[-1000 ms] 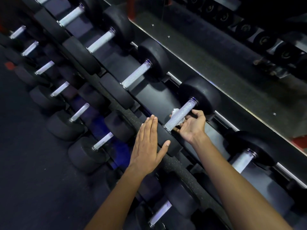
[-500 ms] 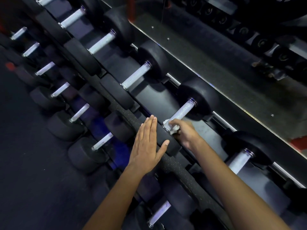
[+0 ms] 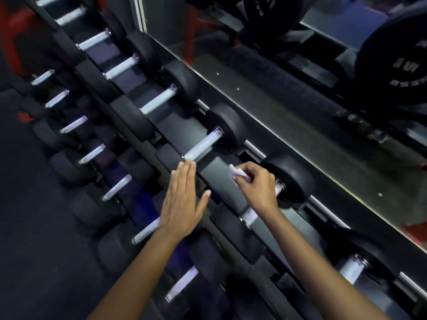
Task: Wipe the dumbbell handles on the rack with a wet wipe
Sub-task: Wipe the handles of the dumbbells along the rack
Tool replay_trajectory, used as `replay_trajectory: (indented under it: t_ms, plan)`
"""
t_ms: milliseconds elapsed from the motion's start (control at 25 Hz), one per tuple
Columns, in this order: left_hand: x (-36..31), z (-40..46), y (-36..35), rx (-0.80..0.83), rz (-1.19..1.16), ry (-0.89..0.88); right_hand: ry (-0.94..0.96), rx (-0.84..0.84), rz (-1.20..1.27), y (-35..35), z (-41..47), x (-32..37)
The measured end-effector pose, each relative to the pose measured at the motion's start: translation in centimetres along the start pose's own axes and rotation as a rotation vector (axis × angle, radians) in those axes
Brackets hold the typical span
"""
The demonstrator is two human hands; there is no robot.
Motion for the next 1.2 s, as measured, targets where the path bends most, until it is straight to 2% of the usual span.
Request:
replay_trajectory:
  t_ms: [160,280,360,560,640,760,1000,1200]
  plan:
    - [6.4,4.7,-0.1,0.063,0.137,0.04,0.293,0.04,-0.148,-6.4,3.5,3.1]
    - [10.0,6.1,-1.0,0.159,0.095,0.021,0.555,0.123,-0.322,-11.8,5.5,5.3]
    - [10.8,6.2,-1.5,0.188,0.024,0.009,0.693,0.214,-0.448,-14.2,5.7,5.7]
    - [10.9,6.4,-1.8,0.159,-0.023,0.035,0.947,0.296,-0.656,-15.5,6.2,4.2]
    - [10.5,6.5,-1.6,0.17,0.011,0.045,0.98,0.25,-0.698,-14.1,7.1,4.2]
    - [9.3,6.8,-1.8,0.206,0.079,0.021,0.863,0.157,-0.72,-11.8,9.3,4.0]
    - [8.3,6.8,-2.0,0.278,0.165,0.051,0.729,0.111,-0.709,-11.4,10.1,3.4]
    - [8.6,6.9,-2.1,0.223,0.129,0.051,0.898,0.249,-0.618,-13.6,6.1,2.5]
Point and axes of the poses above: each hand's wrist, its own z-axis towards the middle knuckle, its own y-axis out of the back of the hand, x = y × z, the point moved 4 cm from there along z, towards the middle knuckle, and after that the axes turned 9 degrees about -x, right-handed, at the moved point
